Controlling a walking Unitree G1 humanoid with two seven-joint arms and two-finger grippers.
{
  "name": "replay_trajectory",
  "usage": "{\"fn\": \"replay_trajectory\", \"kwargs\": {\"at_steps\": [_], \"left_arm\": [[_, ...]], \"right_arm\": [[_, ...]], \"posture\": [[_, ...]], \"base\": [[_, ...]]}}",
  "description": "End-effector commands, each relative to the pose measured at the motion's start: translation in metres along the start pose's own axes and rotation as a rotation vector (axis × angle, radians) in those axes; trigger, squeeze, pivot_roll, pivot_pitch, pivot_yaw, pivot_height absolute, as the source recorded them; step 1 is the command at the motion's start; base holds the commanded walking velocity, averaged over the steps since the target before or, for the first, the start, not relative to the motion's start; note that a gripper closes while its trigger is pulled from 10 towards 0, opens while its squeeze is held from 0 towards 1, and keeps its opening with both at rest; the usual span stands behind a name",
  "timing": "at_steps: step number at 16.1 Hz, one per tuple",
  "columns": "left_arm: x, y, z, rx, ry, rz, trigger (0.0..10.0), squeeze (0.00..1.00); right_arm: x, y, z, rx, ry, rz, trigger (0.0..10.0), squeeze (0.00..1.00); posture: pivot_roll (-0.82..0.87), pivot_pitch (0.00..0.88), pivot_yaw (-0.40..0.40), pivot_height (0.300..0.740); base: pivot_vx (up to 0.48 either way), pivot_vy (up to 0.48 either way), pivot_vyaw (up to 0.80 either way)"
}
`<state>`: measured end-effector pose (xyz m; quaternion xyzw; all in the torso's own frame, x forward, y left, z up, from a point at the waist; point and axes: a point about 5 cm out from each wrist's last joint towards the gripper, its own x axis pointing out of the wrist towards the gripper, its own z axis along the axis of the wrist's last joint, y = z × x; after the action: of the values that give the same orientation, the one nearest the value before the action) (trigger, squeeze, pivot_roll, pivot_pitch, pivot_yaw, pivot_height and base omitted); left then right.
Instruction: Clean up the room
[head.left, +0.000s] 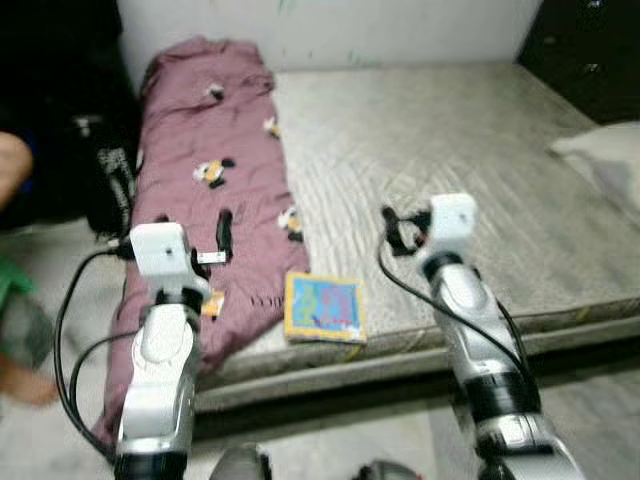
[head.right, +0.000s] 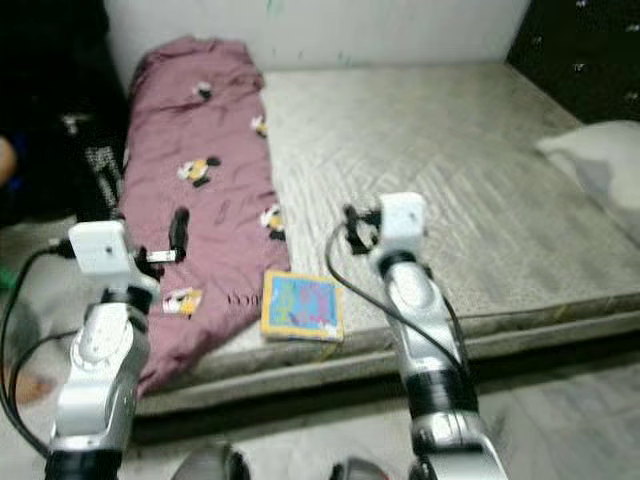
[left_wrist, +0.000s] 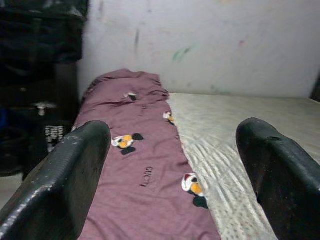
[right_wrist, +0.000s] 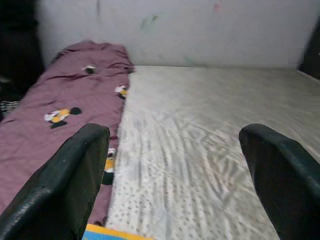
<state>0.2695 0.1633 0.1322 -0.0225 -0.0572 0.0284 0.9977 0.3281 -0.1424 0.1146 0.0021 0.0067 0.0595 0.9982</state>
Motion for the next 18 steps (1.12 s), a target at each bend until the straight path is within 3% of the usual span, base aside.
{"fn": "replay_trajectory", "kwargs": {"at_steps": [1,2,3,6,10,14,18], "left_arm": [[0.0,0.004,0.008,0.007,-0.019,0.005,10.0,0.0],[0.0,0.006,0.009,0.006,-0.014,0.009,10.0,0.0],[-0.001,0.009,0.008,0.006,-0.009,0.027,10.0,0.0],[-0.018,0.016,-0.002,0.013,0.046,0.064,10.0,0.0],[-0.015,0.017,-0.005,0.004,0.088,0.042,10.0,0.0],[-0.011,0.022,-0.003,-0.019,0.089,0.036,10.0,0.0],[-0.016,0.02,-0.006,-0.025,0.104,0.057,10.0,0.0]], "right_arm": [[0.001,0.007,0.014,0.007,-0.05,0.008,10.0,1.0],[0.001,0.007,0.013,0.015,-0.046,-0.001,10.0,0.11],[0.0,0.008,0.011,0.026,-0.032,-0.001,10.0,0.0],[-0.01,0.009,0.006,0.033,-0.027,-0.001,10.0,0.0],[-0.026,0.001,0.004,0.026,-0.002,-0.05,10.0,0.0],[-0.037,-0.007,0.002,0.005,0.029,-0.068,10.0,0.0],[-0.041,-0.011,0.002,-0.01,0.053,-0.065,10.0,0.0]], "posture": [[-0.02,0.0,-0.031,0.74],[-0.01,0.0,-0.035,0.74],[0.0,0.0,-0.037,0.74],[0.0,0.0,-0.012,0.74],[-0.03,0.046,0.004,0.74],[-0.05,0.09,-0.014,0.74],[-0.05,0.105,-0.024,0.74]], "base": [[0.0,0.0,0.0],[0.0,0.0,0.0],[0.0,0.0,0.0],[0.0,0.0,0.0],[0.0,0.0,0.0],[0.0,0.0,-0.8],[0.0,0.0,-0.8]]}}
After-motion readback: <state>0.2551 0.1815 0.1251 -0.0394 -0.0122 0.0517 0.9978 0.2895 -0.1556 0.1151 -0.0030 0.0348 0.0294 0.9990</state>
